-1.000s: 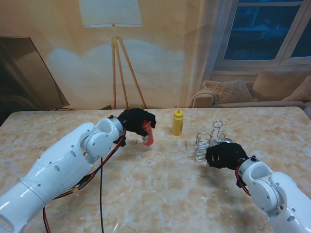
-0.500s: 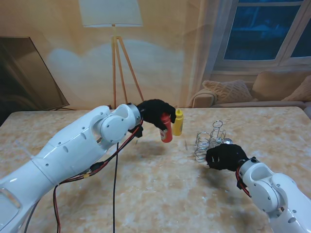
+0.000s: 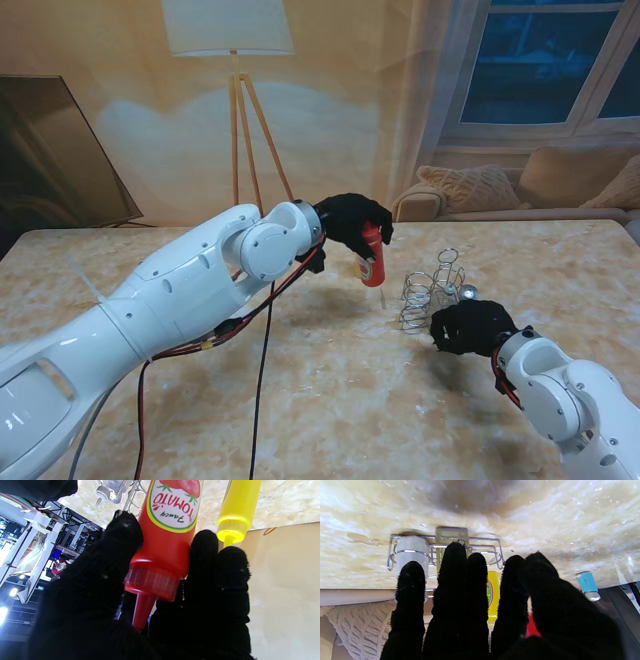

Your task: Place the seasoning bottles into the rack

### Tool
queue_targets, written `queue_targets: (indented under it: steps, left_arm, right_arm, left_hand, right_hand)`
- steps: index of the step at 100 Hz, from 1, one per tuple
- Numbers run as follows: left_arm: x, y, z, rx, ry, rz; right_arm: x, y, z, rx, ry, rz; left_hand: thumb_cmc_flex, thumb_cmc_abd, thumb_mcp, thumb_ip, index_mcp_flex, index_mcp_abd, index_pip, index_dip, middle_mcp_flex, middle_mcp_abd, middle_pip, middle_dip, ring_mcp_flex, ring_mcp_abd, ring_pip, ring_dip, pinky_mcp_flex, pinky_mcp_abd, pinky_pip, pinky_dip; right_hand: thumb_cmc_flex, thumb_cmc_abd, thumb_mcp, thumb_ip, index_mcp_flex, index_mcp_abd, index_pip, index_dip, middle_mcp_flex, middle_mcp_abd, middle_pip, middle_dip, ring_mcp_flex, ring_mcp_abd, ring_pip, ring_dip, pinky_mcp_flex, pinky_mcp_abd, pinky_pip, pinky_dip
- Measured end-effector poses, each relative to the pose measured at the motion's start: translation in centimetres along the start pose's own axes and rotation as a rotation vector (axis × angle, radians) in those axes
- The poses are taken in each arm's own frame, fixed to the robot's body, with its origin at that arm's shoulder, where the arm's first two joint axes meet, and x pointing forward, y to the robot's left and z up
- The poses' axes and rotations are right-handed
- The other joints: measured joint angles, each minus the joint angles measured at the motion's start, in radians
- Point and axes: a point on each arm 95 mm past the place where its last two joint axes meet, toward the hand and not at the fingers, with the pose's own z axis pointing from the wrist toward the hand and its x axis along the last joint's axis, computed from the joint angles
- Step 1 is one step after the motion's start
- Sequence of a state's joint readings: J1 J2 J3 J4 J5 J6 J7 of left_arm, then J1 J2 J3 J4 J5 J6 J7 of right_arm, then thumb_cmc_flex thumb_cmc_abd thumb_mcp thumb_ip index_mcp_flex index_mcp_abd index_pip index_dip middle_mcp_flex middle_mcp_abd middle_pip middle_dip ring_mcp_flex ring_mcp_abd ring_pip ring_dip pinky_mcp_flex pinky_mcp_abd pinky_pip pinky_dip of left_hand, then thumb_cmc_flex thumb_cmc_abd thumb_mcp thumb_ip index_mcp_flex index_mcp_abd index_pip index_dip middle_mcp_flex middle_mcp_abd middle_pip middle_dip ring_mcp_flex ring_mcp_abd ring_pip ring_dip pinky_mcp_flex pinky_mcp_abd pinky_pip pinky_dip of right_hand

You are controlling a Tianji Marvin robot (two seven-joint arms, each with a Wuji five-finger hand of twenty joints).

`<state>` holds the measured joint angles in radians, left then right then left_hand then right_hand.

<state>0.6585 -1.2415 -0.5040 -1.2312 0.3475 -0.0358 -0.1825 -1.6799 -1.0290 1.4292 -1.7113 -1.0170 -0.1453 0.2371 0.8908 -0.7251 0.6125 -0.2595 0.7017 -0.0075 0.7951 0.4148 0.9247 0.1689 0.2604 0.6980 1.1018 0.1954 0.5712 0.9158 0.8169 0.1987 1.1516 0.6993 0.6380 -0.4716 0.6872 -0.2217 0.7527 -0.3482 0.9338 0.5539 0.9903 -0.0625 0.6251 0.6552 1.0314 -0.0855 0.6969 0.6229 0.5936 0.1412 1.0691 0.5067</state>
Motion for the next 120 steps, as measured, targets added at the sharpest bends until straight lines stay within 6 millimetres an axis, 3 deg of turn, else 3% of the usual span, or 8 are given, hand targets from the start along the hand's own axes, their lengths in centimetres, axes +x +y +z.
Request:
queue_targets:
  steps: [64,120]
  left_arm:
    - [3.8,0.2,3.3,0.010,0.044,-0.013]
    - [4.5,0.4,6.4,0.039,-0.009,-0.032]
  right_arm:
    - [-0.4,-0.2,-1.1,0.034,-0.033,-0.018]
    - [-0.4,-0.2,-1.0,0.039,-0.032,-0.015]
  left_hand:
    - [0.000,0.000,0.000,0.000,-0.001,0.000,0.008,0.002,0.000,0.001,0.000,0.008,-0.001,0.000,0.009,0.000,0.000,0.000,0.003,0.013]
    - [0.000,0.000,0.000,0.000,-0.001,-0.001,0.009,0.002,0.000,0.001,0.000,0.008,-0.010,0.000,0.022,0.001,-0.008,0.000,0.009,0.024]
  right_hand:
    - [0.000,0.000,-0.001,0.000,0.010,0.003,0.000,-0.014,0.013,0.000,-0.001,0.000,0.001,0.000,0.000,0.000,0.000,0.000,0.000,0.000]
    - [0.001,0.000,-0.001,0.000,0.010,0.003,0.000,-0.014,0.013,0.000,-0.001,0.000,0.001,0.000,0.000,0.000,0.000,0.000,0.000,0.000]
